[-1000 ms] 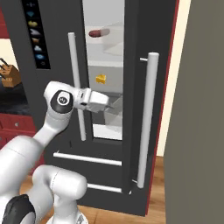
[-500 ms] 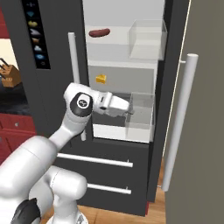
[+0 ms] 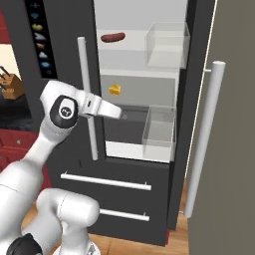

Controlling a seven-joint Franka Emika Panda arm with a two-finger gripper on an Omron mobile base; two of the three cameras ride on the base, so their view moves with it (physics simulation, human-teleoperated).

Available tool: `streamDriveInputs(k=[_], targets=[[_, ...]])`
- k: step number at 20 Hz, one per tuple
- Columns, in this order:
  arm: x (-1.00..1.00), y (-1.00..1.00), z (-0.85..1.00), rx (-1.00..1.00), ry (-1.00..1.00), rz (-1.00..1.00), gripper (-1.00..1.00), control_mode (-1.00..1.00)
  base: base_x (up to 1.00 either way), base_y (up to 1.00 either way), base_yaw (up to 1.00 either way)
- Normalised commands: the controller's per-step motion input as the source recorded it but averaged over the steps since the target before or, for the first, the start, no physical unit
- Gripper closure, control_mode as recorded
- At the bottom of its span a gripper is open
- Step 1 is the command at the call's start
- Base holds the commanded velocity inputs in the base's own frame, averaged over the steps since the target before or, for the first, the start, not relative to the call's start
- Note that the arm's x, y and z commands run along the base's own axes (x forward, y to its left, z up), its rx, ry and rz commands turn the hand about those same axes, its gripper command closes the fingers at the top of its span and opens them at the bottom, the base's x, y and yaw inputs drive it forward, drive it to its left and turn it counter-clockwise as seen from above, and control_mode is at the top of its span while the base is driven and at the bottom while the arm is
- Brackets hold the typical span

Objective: Retrieve the sausage and cheese from the fridge and place them on the cutting board on the counter.

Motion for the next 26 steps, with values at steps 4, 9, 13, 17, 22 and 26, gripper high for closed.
streamDriveInputs(k=[4,9,13,17,22,26], targets=[[0.06,0.99,0.25,0.38,0.13,0.46,-1.00,-1.00,0.00,0.00,0.00],[0.01,0.88,0.19,0.29,0.04,0.55,-1.00,-1.00,0.00,0.00,0.00],[-0.19,0.45,0.06,0.31,-0.27,0.40,-1.00,-1.00,0.00,0.00,0.00],[-0.02,0.13,0.11,0.24,-0.35,0.12,-1.00,-1.00,0.00,0.00,0.00],[0.00,0.61,0.02,0.05,-0.28,0.05,-1.00,-1.00,0.00,0.00,0.00],[0.13,0.33,0.29,0.00,-0.01,0.02,-1.00,-1.00,0.00,0.00,0.00]])
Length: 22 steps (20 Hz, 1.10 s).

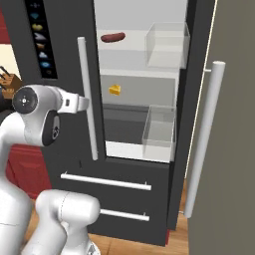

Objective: Retrieve the sausage and cheese from the fridge and place them on the cutting board on the counter.

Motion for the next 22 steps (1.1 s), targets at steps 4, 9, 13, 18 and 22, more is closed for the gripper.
streamDriveInputs(k=[4,9,13,18,22], targets=[[0.31,0.11,0.14,0.00,0.03,0.00,-1.00,-1.00,0.00,0.00,0.00],[0.56,0.02,0.01,0.00,0.01,0.00,-1.00,-1.00,0.00,0.00,0.00],[0.68,0.08,0.00,0.00,0.00,0.00,-1.00,-1.00,0.00,0.00,0.00],[0.69,0.03,-0.03,0.00,0.00,0.00,-1.00,-1.00,0.00,0.00,0.00],[0.67,0.08,-0.22,0.00,0.00,0.00,-1.00,-1.00,0.00,0.00,0.00]])
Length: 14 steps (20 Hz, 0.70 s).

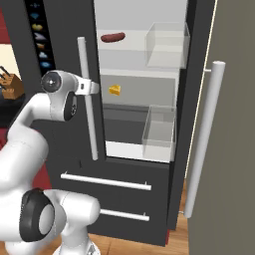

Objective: Retrieve the sausage and cheese from the fridge and place them on the cutting board on the counter.

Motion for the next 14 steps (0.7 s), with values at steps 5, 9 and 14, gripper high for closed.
streamDriveInputs(k=[5,9,14], targets=[[0.63,0.02,-0.21,0.00,0.00,0.00,-1.00,-1.00,0.00,0.00,0.00],[0.63,0.00,-0.16,0.00,0.00,0.00,-1.00,-1.00,0.00,0.00,0.00],[0.54,0.00,-0.12,0.00,0.00,0.00,-1.00,-1.00,0.00,0.00,0.00]])
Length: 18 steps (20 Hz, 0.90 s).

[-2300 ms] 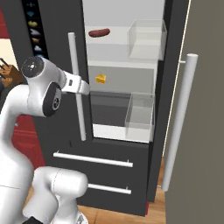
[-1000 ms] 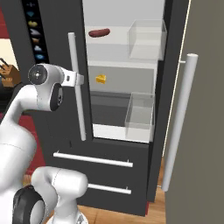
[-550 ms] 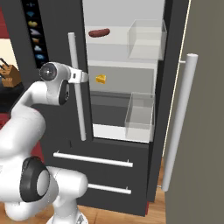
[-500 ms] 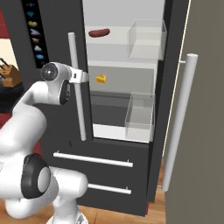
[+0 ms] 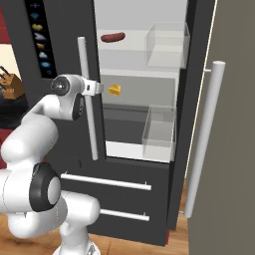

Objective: Retrieve the sausage and cheese from the fridge and place them on the cutting board on the counter.

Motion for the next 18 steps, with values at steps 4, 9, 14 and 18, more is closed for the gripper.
streamDriveInputs(k=[4,9,14,18], targets=[[0.27,-0.11,-0.04,0.00,0.00,0.00,1.00,-1.00,0.00,0.00,0.00],[0.00,-0.07,0.00,0.00,0.00,0.00,1.00,-1.00,0.00,0.00,0.00],[-0.47,0.17,0.00,0.00,0.00,0.00,1.00,-1.00,0.00,0.00,0.00],[-0.92,0.40,0.05,0.00,0.02,-0.18,1.00,-1.00,0.00,0.00,0.00]])
